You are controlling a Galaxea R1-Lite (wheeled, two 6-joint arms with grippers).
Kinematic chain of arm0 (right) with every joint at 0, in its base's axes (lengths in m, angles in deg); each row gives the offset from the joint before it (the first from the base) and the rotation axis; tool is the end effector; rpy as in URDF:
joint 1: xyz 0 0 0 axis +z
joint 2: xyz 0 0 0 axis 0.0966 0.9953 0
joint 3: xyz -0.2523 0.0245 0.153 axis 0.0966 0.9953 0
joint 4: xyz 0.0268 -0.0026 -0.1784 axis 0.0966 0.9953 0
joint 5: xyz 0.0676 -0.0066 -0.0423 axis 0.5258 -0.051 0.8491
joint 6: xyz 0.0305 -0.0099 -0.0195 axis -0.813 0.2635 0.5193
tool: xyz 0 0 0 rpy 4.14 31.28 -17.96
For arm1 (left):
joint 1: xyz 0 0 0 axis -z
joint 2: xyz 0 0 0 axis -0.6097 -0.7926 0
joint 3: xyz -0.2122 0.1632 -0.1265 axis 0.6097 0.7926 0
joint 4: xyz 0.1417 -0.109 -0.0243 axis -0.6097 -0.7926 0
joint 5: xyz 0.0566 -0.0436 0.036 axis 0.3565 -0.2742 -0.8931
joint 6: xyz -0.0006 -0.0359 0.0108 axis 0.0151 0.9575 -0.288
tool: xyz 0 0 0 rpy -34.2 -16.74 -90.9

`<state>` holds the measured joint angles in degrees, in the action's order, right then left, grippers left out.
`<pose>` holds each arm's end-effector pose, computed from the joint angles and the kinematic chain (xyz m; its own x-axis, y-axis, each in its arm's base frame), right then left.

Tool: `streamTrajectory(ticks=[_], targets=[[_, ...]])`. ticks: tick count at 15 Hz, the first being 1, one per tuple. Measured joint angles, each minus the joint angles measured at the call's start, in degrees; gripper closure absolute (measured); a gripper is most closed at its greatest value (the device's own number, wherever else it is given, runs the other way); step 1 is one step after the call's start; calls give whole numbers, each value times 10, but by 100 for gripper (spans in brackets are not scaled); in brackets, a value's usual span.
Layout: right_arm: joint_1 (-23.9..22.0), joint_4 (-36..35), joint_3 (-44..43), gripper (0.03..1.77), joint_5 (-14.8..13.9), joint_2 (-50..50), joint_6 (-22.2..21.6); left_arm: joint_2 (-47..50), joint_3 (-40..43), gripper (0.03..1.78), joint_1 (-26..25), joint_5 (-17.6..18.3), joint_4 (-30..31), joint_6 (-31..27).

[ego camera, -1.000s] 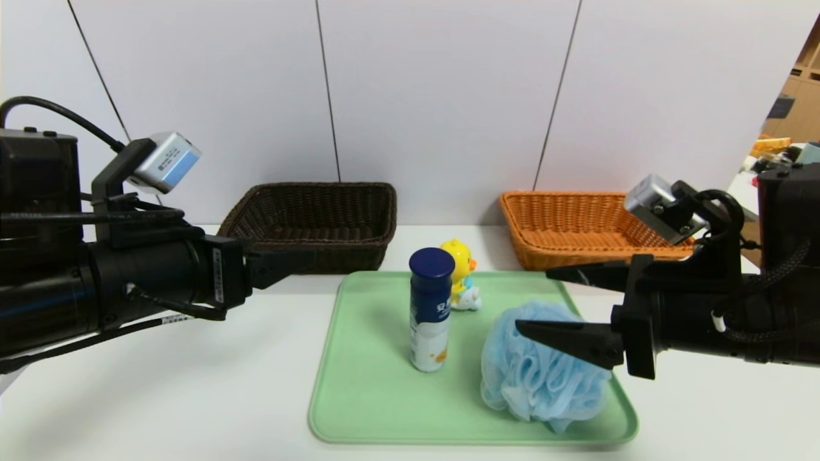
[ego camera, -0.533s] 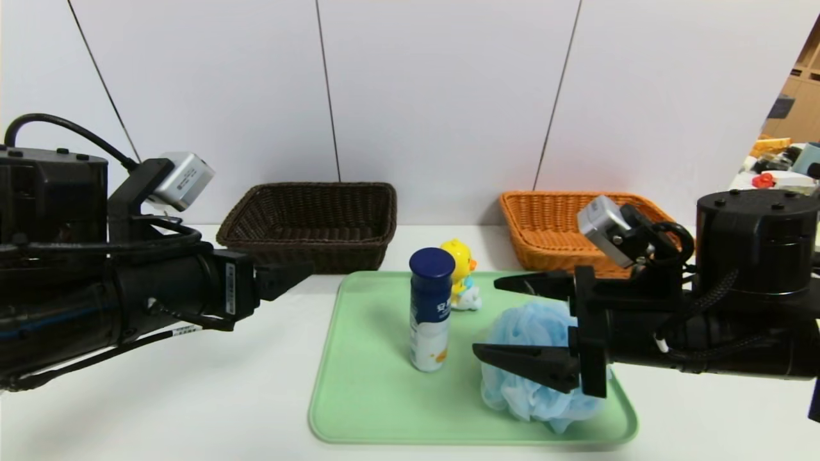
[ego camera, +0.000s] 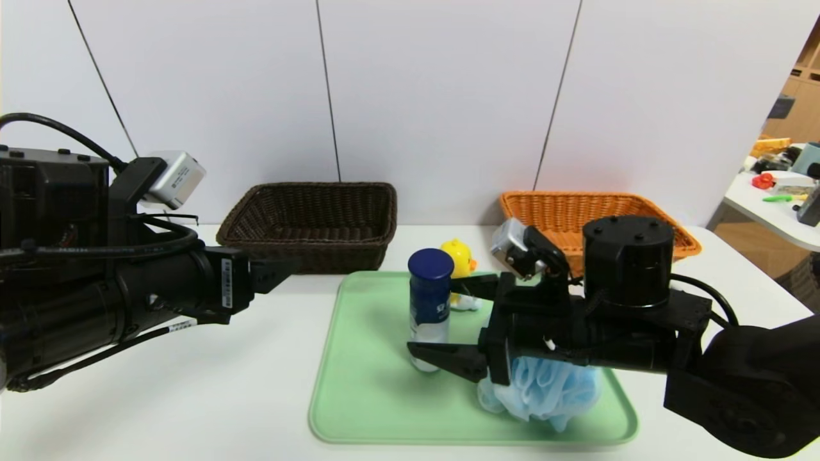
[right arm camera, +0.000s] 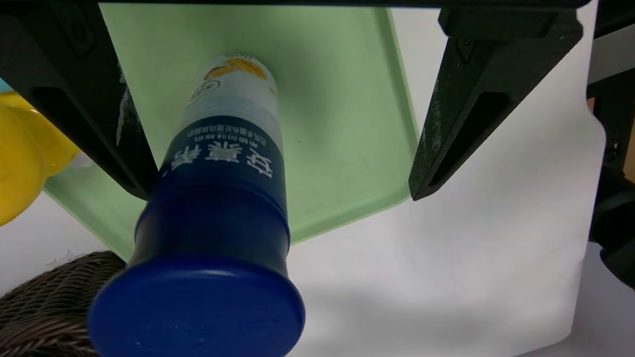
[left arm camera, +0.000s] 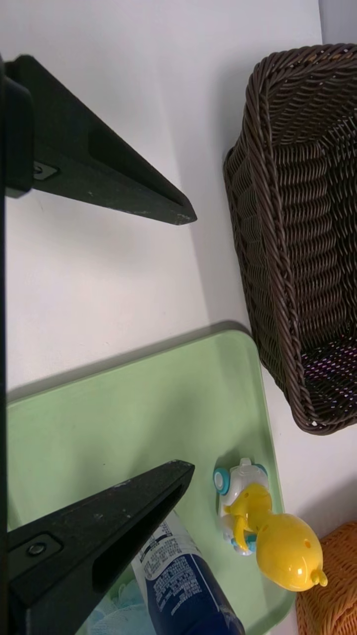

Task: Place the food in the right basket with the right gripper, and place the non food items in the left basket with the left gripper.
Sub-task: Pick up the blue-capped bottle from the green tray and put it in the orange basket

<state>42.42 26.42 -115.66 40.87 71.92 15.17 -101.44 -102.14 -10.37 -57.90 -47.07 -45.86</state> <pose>0.2433 0.2062 0.1498 0.3660 0.9049 -0.2172 -0.9216 0.3848 0.0504 0.1966 -0.0955 0.2260 0.8915 -0.3072 -0.3330 0.2866 0.9516 -0.1107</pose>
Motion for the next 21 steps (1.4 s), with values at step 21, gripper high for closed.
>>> streamTrajectory(ticks=[21], targets=[[-9, -19, -63, 9, -27, 100, -3, 2, 2, 12, 0, 2, 1, 3]])
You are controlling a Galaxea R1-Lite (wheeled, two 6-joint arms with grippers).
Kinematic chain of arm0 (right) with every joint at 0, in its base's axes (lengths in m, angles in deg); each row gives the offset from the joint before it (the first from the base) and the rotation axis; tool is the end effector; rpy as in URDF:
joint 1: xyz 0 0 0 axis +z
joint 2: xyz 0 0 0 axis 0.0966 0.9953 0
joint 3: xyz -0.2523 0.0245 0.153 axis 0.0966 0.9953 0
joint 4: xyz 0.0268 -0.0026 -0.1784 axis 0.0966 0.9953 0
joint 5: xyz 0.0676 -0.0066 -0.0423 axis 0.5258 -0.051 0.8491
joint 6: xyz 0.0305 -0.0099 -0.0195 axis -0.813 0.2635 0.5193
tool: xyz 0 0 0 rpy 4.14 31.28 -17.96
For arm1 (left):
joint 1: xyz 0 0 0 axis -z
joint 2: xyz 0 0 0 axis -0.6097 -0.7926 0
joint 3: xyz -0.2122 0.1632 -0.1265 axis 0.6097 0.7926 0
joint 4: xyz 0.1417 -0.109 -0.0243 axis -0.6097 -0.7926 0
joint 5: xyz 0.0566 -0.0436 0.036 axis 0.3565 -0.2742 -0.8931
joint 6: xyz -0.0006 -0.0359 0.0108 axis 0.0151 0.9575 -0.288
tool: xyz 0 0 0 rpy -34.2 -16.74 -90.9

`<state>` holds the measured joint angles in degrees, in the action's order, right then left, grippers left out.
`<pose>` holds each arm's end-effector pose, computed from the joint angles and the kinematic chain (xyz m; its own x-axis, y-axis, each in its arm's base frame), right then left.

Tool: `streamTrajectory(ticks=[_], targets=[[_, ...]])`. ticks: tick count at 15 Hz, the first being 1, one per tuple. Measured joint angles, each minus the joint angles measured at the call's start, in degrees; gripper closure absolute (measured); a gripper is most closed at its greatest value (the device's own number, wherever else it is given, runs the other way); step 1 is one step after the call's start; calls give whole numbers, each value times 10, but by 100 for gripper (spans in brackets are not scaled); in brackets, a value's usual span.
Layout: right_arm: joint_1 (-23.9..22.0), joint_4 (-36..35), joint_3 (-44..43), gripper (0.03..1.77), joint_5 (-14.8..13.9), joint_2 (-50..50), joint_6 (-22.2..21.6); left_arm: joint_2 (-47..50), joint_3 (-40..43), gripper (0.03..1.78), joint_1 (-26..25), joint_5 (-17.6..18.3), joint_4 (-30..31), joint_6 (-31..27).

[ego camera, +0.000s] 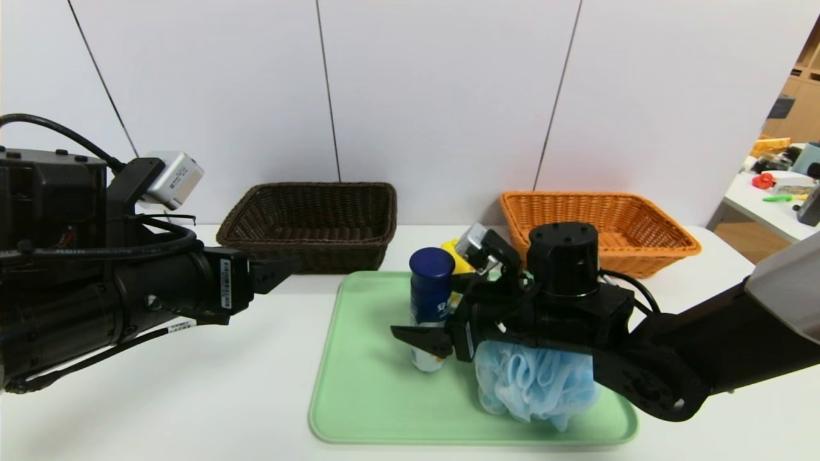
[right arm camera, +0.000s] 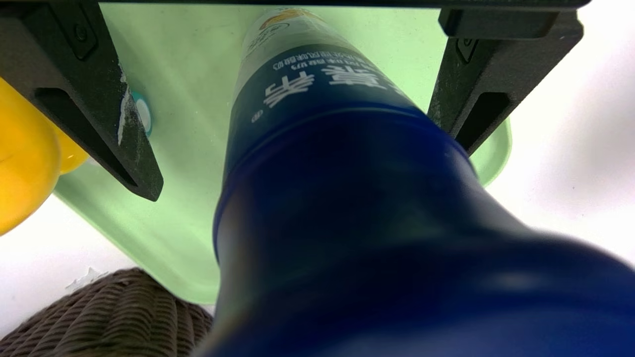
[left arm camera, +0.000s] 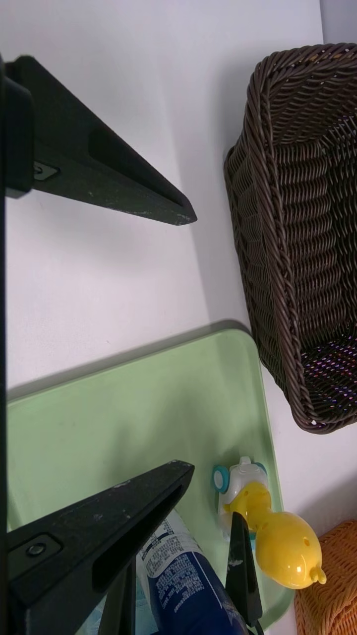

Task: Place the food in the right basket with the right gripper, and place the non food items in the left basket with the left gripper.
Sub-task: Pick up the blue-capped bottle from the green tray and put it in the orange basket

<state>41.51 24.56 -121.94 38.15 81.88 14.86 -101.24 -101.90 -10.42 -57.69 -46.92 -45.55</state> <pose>0.2810 0.2253 0.1213 0.4166 0.8740 -0.2501 -0.8943 0.4434 0.0600 0.1958 -0.0950 0.2258 0.8911 -0.3102 -0.3314 0.2873 0.9506 -0.1173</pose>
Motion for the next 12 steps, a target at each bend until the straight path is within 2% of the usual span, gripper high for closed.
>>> streamTrajectory(ticks=[4, 11, 12], targets=[[0, -1, 0, 9, -24, 0, -1, 0, 3, 12, 0, 0, 0, 5], [4, -10, 1, 9, -23, -5, -7, 1, 5, 12, 1, 0, -1, 5], [5, -11, 1, 27, -24, -5, -7, 2, 6, 12, 1, 0, -1, 5]])
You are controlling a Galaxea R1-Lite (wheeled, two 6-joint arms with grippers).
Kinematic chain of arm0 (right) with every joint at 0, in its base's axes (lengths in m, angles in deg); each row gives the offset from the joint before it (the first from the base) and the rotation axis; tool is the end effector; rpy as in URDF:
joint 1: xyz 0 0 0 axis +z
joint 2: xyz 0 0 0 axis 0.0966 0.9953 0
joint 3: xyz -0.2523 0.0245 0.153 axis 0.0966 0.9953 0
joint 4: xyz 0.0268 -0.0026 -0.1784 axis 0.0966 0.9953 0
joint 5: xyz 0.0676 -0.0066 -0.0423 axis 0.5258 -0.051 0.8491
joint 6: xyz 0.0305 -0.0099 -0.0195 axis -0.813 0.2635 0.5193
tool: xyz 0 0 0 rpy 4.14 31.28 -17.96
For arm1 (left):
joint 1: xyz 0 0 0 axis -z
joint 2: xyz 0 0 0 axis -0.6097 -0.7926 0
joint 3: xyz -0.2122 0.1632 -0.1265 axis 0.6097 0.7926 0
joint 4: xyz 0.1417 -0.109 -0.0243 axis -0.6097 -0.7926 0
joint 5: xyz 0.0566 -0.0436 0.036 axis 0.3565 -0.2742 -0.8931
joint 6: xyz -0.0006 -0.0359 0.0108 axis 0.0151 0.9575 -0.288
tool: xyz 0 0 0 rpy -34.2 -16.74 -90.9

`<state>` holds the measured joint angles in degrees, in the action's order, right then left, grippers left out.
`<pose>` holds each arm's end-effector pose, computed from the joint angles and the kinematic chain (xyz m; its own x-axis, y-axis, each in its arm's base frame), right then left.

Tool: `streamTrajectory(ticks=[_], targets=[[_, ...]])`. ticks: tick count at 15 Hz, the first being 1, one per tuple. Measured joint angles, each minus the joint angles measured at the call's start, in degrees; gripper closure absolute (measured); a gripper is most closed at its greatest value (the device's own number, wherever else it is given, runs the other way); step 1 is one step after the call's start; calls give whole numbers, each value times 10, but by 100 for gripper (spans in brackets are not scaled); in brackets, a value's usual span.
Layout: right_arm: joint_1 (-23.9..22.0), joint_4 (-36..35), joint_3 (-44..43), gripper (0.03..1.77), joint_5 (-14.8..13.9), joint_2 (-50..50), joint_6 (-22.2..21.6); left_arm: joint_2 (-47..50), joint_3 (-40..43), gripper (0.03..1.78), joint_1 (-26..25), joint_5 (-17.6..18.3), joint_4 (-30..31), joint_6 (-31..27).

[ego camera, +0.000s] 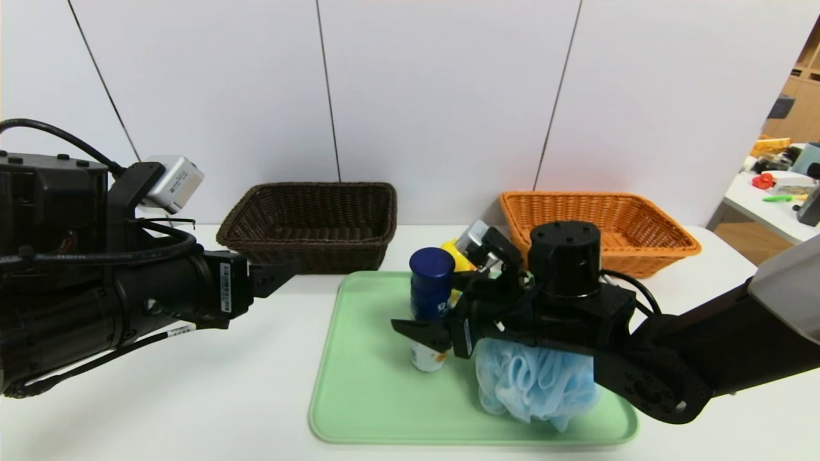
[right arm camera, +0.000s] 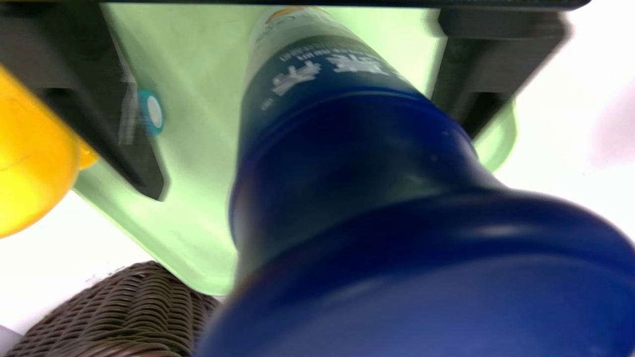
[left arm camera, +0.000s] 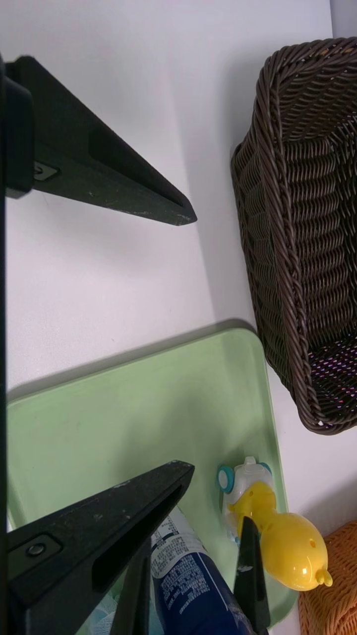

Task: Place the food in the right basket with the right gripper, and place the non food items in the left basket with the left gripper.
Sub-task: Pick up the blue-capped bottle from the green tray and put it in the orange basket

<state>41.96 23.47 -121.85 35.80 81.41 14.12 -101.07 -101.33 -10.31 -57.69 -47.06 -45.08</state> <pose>0.2800 0.2264 0.1258 0.4507 0.8618 -0.2329 -0.8792 0.4736 0.0512 0.1944 -0.0948 0.2233 0.8877 -0.3104 -0.3401 0.2852 0.9505 -0.1233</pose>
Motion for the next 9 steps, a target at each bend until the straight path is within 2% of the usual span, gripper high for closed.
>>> streamTrajectory(ticks=[3, 5, 9], targets=[[0, 0, -1, 73, -2, -1, -1, 1, 1, 12, 0, 1, 1, 0], [1, 1, -2, 94, -4, -1, -1, 1, 1, 12, 0, 1, 1, 0], [1, 3, -2, 100, -6, -4, -1, 1, 1, 12, 0, 1, 1, 0]])
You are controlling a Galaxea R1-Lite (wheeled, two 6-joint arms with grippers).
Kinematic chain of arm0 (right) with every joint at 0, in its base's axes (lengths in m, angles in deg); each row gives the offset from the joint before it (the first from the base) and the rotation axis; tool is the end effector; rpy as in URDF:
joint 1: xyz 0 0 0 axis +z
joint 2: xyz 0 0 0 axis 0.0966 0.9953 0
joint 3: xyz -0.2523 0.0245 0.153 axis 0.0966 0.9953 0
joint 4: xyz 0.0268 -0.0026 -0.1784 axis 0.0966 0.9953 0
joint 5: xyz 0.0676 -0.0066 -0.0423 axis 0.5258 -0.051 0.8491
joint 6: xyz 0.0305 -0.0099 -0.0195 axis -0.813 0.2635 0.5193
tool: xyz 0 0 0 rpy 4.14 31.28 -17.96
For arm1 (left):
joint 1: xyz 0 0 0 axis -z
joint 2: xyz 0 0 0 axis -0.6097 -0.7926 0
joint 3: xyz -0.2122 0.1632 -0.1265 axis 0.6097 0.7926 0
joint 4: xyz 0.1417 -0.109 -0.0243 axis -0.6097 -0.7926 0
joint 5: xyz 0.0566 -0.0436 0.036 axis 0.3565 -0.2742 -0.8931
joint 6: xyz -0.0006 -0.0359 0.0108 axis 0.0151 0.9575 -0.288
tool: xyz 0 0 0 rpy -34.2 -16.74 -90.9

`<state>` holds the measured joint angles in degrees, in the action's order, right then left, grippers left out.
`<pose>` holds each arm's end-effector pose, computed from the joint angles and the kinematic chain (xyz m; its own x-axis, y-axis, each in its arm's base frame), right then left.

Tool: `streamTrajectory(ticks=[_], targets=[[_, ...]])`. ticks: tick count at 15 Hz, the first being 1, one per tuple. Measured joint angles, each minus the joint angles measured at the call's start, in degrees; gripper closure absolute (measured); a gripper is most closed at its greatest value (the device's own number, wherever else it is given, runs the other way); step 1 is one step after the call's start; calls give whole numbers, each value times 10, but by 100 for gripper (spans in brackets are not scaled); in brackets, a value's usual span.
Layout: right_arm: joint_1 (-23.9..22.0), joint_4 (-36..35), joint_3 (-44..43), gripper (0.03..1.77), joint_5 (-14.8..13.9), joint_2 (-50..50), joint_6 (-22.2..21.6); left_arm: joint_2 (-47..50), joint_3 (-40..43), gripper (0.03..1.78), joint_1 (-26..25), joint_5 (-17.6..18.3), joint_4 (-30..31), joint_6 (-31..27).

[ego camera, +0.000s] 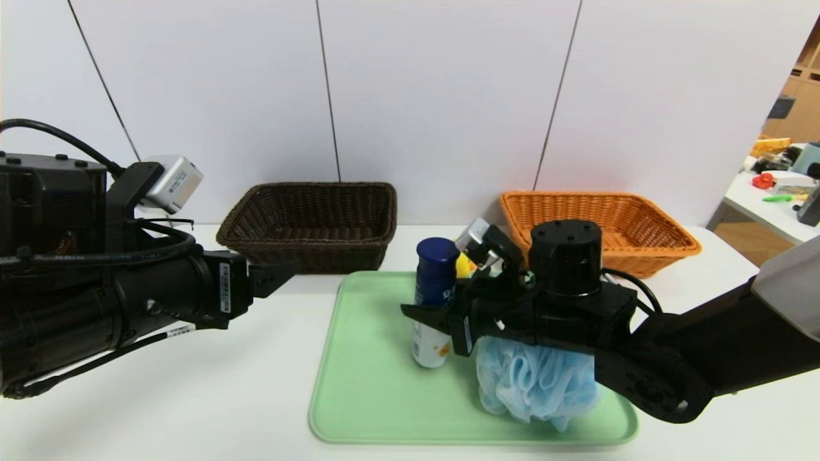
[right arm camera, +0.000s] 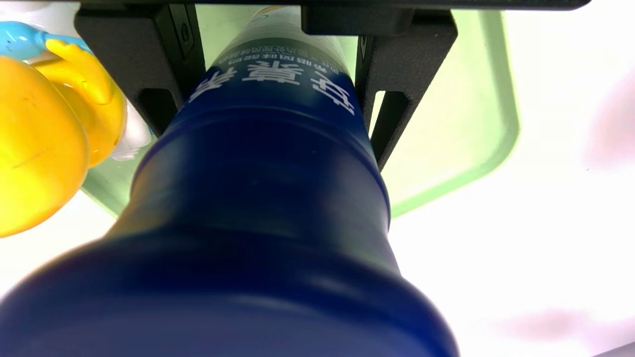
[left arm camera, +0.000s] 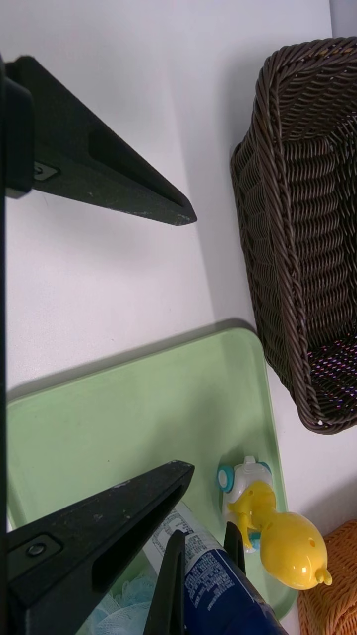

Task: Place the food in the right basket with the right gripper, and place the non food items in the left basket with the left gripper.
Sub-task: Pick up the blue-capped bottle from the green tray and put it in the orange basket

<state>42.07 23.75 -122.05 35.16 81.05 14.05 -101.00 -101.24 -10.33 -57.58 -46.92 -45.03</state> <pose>0.2796 0.2265 0.1283 0.4596 0.8579 -0.2298 -0.8751 0.4816 0.0477 0.1942 -0.0946 0.2234 0.8877 -0.3122 -0.3383 0.2864 0.9499 -0.1251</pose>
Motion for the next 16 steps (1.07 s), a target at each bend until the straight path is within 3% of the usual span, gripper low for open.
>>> streamTrajectory(ticks=[5, 8, 11, 14, 16], targets=[[18, 6, 0, 100, -4, -10, -1, 1, 4, 12, 0, 0, 0, 0], [47, 13, -3, 100, -34, -42, -3, 1, 8, 12, 0, 0, 0, 1], [73, 68, -21, 100, -64, -104, -4, 2, 10, 12, 0, 0, 0, 1], [76, 145, -75, 100, -128, -173, -2, 2, 12, 12, 0, 0, 0, 2], [40, 183, -127, 100, -185, -202, -1, 3, 12, 12, 0, 0, 0, 1]])
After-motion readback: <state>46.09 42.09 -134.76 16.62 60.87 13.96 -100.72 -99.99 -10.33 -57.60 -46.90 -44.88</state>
